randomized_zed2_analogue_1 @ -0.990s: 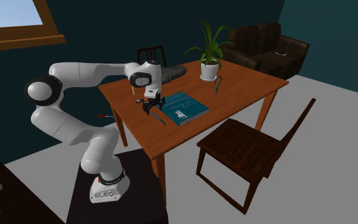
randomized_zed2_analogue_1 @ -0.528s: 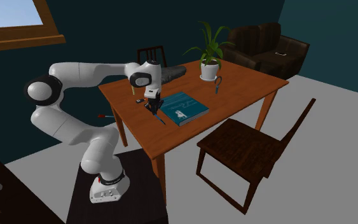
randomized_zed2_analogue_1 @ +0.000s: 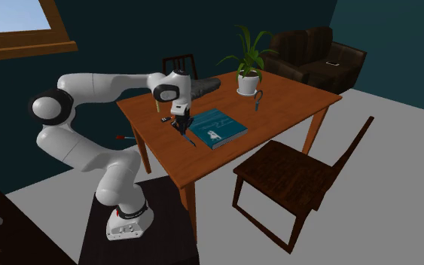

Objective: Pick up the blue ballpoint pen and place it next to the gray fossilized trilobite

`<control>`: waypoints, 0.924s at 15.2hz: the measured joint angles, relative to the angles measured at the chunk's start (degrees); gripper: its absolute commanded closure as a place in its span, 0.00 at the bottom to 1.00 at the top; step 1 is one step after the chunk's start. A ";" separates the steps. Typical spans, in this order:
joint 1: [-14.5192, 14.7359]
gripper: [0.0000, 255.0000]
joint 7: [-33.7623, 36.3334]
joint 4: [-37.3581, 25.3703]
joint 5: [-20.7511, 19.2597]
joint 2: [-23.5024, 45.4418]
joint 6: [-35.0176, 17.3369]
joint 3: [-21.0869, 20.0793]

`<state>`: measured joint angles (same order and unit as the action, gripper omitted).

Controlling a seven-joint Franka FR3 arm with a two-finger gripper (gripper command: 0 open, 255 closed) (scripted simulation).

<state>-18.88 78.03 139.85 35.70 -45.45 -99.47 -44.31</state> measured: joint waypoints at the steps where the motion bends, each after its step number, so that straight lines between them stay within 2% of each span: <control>1: 0.09 1.00 0.13 -0.47 -0.22 -0.24 0.75 0.44; 14: -0.74 1.00 1.74 -9.59 -3.77 0.19 9.76 4.85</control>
<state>-19.62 79.77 130.26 31.93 -45.26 -89.70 -39.46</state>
